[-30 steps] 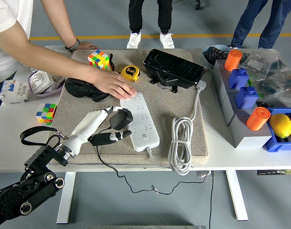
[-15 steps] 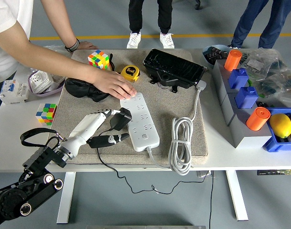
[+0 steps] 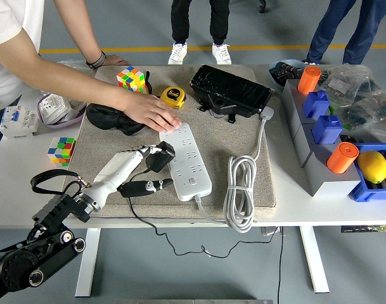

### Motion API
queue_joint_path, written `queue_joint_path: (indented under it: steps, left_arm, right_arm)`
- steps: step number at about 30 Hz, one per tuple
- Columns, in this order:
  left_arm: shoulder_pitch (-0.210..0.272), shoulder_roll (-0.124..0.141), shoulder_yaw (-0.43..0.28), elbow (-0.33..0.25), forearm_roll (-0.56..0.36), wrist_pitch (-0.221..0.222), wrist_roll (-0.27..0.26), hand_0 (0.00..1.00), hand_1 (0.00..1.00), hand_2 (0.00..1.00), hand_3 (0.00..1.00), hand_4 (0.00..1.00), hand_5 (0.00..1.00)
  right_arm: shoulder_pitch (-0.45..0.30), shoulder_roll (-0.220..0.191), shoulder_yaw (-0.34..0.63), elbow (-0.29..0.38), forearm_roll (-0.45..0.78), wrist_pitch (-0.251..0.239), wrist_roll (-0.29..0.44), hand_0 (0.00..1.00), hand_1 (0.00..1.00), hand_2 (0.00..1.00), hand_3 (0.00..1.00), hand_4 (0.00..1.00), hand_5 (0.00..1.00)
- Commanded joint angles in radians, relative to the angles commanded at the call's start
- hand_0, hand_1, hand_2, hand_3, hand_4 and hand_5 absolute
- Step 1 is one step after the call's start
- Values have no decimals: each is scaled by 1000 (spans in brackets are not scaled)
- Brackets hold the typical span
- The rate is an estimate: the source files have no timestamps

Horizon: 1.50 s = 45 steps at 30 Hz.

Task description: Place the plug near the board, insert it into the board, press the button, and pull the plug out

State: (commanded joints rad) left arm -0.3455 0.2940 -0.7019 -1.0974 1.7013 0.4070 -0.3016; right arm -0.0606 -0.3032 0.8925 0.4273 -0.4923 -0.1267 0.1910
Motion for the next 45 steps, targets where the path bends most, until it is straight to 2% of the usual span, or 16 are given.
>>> queue_joint_path:
  steps: [7, 20, 45]
  left_arm:
    - [-7, -1, 12, -19, 0, -5, 2, 809, 857, 857, 792, 927, 843]
    - [-33, -18, 55, -19, -3, -16, 17, 807, 850, 844, 782, 928, 847]
    - [-71, -29, 86, -25, 3, -39, 43, 798, 834, 834, 771, 931, 850]
  right_arm:
    - [1, 0, 3, 0, 0, 0, 2, 607, 609, 562, 545, 754, 237]
    - [0, 0, 0, 1, 1, 0, 3, 609, 610, 562, 545, 754, 236]
    - [3, -2, 4, 7, -4, -1, 5, 607, 608, 561, 545, 752, 233]
